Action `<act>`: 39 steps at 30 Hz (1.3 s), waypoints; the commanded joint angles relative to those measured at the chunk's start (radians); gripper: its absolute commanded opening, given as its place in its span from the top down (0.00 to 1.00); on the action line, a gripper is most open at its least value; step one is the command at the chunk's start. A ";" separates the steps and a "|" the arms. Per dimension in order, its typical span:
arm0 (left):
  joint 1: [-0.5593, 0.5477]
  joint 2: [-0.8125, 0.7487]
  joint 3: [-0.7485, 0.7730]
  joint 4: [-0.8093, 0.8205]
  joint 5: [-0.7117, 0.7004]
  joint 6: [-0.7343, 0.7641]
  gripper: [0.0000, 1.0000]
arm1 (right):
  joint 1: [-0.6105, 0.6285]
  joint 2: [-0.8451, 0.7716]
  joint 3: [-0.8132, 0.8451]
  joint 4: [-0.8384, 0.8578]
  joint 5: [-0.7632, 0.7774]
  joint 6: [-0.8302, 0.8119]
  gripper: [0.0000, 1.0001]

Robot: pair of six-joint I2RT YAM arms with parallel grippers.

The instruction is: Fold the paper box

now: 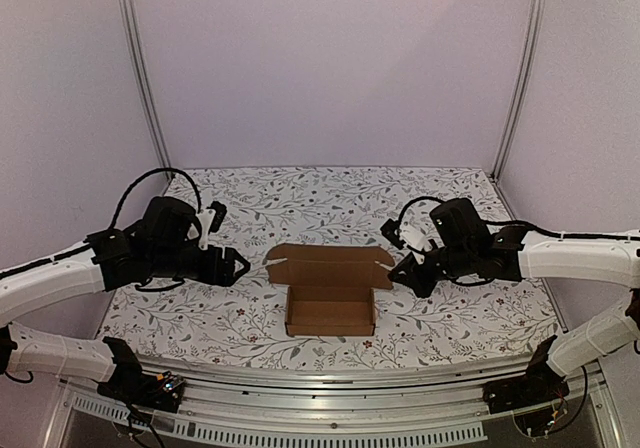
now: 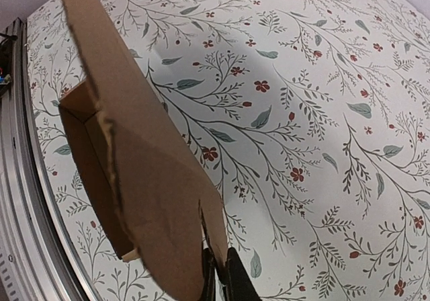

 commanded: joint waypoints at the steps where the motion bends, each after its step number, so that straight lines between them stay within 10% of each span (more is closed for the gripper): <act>1: 0.010 0.016 -0.016 0.045 0.017 -0.004 0.26 | -0.006 -0.015 0.011 0.008 -0.019 -0.013 1.00; 39: 0.009 0.033 -0.286 0.628 0.308 0.277 0.30 | 0.043 -0.187 -0.049 -0.110 -0.211 -0.076 1.00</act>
